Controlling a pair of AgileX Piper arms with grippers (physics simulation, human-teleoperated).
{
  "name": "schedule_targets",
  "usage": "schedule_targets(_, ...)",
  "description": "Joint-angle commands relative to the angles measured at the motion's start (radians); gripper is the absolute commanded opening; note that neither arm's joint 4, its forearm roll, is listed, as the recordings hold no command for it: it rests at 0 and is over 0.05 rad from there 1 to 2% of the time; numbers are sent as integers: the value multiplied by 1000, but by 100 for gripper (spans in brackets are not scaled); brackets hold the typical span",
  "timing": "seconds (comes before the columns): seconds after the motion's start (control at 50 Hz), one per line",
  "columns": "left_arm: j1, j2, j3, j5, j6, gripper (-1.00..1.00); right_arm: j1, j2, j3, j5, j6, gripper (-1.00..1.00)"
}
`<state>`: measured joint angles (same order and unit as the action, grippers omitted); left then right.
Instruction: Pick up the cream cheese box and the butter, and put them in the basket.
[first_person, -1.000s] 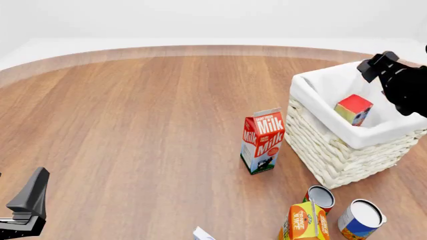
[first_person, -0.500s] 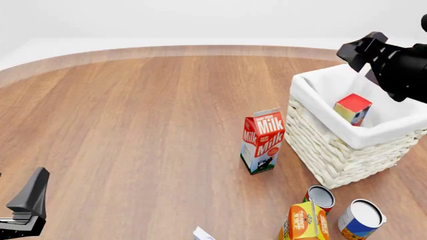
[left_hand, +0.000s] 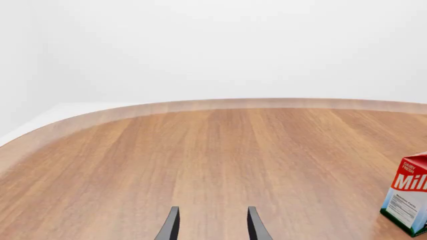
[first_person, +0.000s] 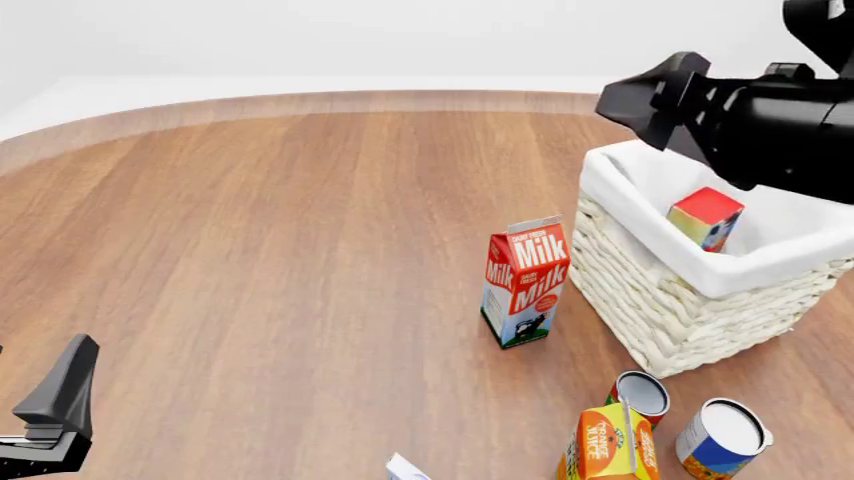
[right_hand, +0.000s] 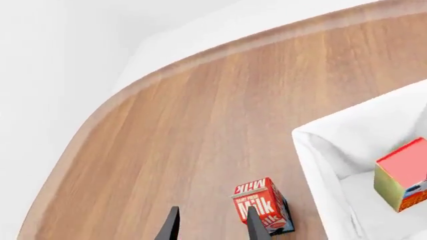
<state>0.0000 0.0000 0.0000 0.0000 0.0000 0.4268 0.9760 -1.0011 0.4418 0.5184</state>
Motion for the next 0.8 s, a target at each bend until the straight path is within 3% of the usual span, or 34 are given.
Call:
schedule_targets(0.02, 0, 0, 0, 0, 0, 100, 132, 36, -39, 26, -18, 100)
schedule_targets(0.28, 0, 0, 0, 0, 0, 100, 236, 102, -16, -22, -3, 100)
schedule_targets(0.8, 0, 0, 0, 0, 0, 100, 414, 162, -53, 9, -22, 100)
